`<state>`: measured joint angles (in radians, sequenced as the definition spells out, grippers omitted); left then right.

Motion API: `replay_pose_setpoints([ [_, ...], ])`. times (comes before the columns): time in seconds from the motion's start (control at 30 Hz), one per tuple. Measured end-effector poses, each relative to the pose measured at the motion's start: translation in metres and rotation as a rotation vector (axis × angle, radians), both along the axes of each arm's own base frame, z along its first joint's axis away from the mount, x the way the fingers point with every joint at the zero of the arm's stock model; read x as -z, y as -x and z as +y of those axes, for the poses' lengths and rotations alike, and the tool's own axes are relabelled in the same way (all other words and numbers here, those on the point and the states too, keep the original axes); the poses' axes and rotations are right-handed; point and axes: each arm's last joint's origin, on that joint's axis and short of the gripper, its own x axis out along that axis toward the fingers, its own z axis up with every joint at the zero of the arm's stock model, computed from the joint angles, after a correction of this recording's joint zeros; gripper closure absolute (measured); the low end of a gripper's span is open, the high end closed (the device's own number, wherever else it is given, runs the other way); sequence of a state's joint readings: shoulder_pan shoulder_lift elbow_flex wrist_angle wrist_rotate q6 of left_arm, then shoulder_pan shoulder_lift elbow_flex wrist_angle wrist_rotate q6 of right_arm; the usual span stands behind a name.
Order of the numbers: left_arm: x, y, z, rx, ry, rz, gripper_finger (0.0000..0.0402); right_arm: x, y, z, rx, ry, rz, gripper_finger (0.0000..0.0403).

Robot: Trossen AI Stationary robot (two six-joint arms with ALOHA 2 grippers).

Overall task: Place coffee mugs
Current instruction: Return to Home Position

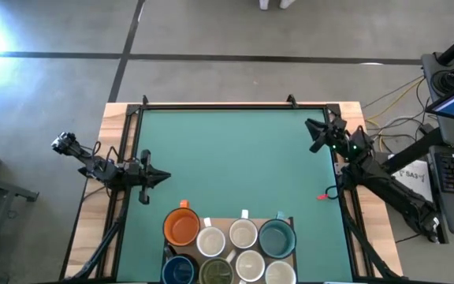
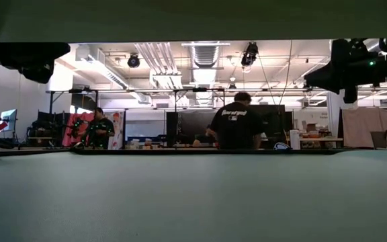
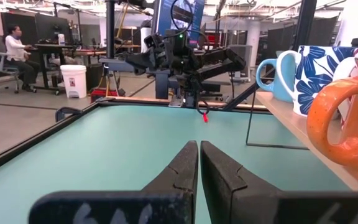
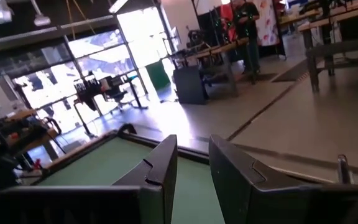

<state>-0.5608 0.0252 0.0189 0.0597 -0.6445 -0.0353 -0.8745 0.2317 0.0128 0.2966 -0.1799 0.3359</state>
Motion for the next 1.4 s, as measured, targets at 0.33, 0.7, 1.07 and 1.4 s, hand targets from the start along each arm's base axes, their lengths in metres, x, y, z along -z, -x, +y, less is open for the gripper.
replay_pose_setpoints([
  [0.33,-0.003,0.002,0.001,-0.003,0.02,-0.032,0.04,0.002,0.0,0.0,0.001,0.023,0.043,0.0321],
  [0.7,-0.001,-0.005,0.026,-0.279,0.015,-0.034,0.04,0.002,0.0,0.0,0.002,0.029,0.049,0.0321],
  [1.07,-0.001,0.003,0.071,-0.784,0.006,-0.037,0.04,0.001,0.0,0.0,0.002,0.041,0.038,0.0321],
  [1.4,-0.001,0.018,0.095,-1.093,0.001,-0.038,0.04,-0.015,0.017,0.007,0.096,0.19,-0.076,0.0321],
])
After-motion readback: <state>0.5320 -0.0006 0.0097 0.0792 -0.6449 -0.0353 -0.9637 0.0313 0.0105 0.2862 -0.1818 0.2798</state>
